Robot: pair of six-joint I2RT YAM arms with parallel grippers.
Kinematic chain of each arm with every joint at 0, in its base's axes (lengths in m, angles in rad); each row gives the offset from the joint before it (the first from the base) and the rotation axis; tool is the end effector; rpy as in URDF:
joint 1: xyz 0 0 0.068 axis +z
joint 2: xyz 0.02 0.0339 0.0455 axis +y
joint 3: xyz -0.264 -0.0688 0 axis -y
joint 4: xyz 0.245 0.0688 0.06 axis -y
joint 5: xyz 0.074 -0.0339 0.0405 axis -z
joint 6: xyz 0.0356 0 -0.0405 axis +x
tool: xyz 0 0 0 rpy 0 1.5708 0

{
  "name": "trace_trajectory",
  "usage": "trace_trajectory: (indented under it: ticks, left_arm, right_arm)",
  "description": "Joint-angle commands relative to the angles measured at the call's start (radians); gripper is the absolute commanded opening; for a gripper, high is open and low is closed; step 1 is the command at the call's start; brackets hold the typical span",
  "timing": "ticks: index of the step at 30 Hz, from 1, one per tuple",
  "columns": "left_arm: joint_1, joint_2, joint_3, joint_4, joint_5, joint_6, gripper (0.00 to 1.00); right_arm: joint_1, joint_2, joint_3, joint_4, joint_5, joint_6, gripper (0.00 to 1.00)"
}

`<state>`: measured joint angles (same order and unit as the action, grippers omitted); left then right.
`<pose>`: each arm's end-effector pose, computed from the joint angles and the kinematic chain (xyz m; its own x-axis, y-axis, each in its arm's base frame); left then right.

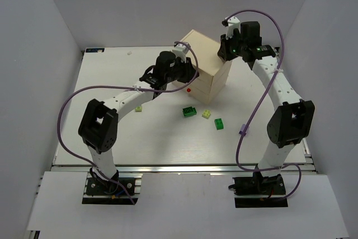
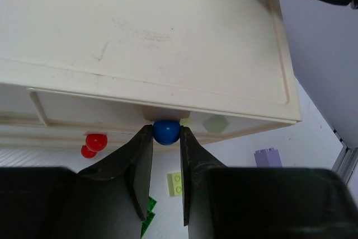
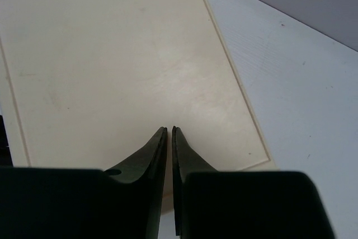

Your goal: Sort the legos into containers by color

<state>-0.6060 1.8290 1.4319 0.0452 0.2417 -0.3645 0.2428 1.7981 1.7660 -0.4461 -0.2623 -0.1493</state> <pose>0.3555 -0.2567 0.2919 -0.5277 -0.0554 -0.8476 0.5882 0.6960 -0.4117 0.4079 0.1105 0.3729 -0.3739 -0.2406 -0.8957 -0.5170 0.8558 -0.0141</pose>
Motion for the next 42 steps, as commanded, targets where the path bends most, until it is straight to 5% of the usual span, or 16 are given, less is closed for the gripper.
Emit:
trace_trajectory:
  ticks: [1, 18, 42]
  left_arm:
    - [-0.001, -0.115, -0.040, -0.039, -0.007, 0.024, 0.21]
    - [-0.001, -0.123, -0.053, -0.082, -0.002, 0.036, 0.20]
    - [0.017, -0.214, -0.156, -0.087, -0.018, 0.052, 0.18]
  right_arm:
    - [-0.010, 0.033, 0.019, -0.072, 0.043, -0.012, 0.14]
    - [-0.023, 0.135, 0.079, -0.085, 0.222, -0.064, 0.12]
    - [-0.048, 0.165, 0.081, -0.069, 0.285, -0.082, 0.09]
